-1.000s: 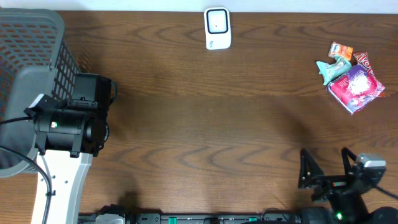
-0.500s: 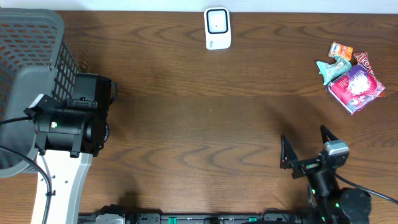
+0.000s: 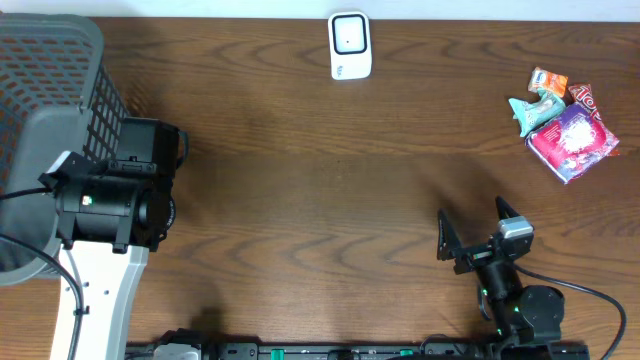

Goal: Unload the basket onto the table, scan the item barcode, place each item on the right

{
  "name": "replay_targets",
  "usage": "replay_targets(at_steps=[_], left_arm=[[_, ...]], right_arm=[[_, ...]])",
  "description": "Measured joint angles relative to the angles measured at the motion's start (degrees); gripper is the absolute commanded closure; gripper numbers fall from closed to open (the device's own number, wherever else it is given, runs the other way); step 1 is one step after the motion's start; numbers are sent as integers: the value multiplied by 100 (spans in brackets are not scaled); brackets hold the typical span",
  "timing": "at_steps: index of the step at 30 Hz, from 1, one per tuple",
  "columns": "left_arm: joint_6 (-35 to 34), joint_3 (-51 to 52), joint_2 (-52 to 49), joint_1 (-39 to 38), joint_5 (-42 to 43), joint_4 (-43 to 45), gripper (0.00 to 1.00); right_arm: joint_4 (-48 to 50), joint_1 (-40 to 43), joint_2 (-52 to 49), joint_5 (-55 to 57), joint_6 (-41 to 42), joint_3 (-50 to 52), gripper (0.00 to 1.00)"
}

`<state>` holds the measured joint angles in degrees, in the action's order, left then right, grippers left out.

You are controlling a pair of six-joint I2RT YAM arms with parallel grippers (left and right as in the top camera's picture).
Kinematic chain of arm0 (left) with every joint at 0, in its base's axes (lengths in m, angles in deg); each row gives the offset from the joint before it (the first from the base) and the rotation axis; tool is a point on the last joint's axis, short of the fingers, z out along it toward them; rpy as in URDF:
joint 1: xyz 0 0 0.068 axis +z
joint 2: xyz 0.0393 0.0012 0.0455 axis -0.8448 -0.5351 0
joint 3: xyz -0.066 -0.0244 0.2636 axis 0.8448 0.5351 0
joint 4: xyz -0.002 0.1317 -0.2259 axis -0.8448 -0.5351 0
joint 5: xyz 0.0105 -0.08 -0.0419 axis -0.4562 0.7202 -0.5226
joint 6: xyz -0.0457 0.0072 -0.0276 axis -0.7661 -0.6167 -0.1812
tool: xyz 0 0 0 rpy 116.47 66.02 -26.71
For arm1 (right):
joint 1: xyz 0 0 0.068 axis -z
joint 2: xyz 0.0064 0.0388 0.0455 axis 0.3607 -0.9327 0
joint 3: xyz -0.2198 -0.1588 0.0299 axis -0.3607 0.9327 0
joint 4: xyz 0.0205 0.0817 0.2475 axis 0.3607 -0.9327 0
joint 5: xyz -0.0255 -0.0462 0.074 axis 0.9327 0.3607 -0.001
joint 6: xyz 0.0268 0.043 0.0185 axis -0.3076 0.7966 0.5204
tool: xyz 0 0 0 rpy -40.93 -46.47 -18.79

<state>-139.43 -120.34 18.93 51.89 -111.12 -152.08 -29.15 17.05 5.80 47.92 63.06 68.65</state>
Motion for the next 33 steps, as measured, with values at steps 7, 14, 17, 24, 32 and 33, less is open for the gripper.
replay_targets(at_steps=[7,14,17,24,32,33], left_arm=[[0,0,0,0,0,2,2],[0,0,0,0,0,0,2],[0,0,0,0,0,0,2],[0,0,0,0,0,0,2],[0,0,0,0,0,0,2],[0,0,0,0,0,0,2]], right_arm=[[105,0,0,-2,-127,245,1],[103,4,0,0,-214,245,1],[103,55,0,0,-221,245,1],[92,96,0,20,-553,245,1],[52,96,0,299,-505,245,1],[46,96,0,380,-448,245,1]])
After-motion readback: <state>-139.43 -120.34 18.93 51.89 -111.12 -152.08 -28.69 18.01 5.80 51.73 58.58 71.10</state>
